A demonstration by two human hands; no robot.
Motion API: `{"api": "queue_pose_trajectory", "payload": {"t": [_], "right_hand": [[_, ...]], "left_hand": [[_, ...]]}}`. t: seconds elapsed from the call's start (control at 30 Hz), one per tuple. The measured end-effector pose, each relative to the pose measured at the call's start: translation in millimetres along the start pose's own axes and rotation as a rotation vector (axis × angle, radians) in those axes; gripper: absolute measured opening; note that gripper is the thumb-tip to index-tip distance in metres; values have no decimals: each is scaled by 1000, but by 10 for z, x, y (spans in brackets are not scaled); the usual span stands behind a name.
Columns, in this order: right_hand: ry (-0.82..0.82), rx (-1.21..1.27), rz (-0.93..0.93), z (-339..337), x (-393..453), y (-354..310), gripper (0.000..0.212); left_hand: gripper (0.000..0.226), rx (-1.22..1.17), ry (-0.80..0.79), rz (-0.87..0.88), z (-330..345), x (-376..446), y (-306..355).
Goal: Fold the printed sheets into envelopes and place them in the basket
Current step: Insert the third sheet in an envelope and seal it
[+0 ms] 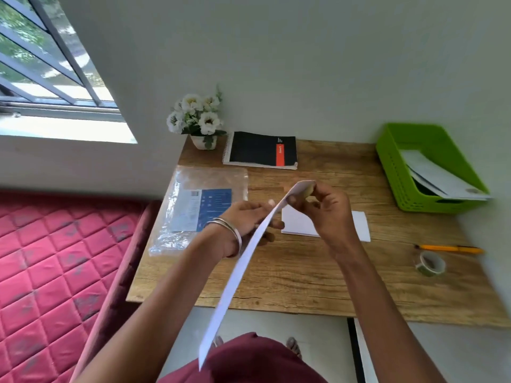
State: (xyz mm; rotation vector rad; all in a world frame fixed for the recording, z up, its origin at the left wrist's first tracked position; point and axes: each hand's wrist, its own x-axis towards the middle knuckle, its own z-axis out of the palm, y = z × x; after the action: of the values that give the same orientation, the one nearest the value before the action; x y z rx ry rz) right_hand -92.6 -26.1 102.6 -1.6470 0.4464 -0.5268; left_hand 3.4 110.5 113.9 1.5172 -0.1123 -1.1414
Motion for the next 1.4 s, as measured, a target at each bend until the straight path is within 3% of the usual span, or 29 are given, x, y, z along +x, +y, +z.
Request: {"api": "queue_pose_trajectory", "payload": {"t": [0.13,0.2,0.23,0.3,0.33,0.43,0.5,0.63,0.73,1.07,1.4], "right_hand": [[172,65,75,-241,-36,98,12],[265,61,99,-386,-48,166,7],[298,56,106,-459,-53,202,6],[342,26,118,-592,-56,273,6],[355,10,122,-649,-56,305,6],[393,-35,130,-775,-66,394,4],[410,-52,141,-824,-83,449,3],[349,6,208,-910,-139,507,8],[292,76,293,-1000,-169,530,13],[19,232,504,-1310,-199,517,15],[-1,134,476,-1251,-128,520,21]], "left_hand": [[43,18,-110,-41,-116,64,-117],[57,-143,-159,-67,-271,101,-241],[58,-308,-248,-81,-340,132,-307],[37,-529,-389,-32,-423,133,-407],[32,-548,-370,-2,-447,151,-432],[71,-527,-268,37,-439,176,-443],[76,-516,-185,75,-408,189,-431],[28,-243,196,185,-334,249,-456],[17,-143,326,224,-326,298,-500],[12,-78,377,185,-401,396,-524],[5,-54,422,77,-439,492,-496]]}}
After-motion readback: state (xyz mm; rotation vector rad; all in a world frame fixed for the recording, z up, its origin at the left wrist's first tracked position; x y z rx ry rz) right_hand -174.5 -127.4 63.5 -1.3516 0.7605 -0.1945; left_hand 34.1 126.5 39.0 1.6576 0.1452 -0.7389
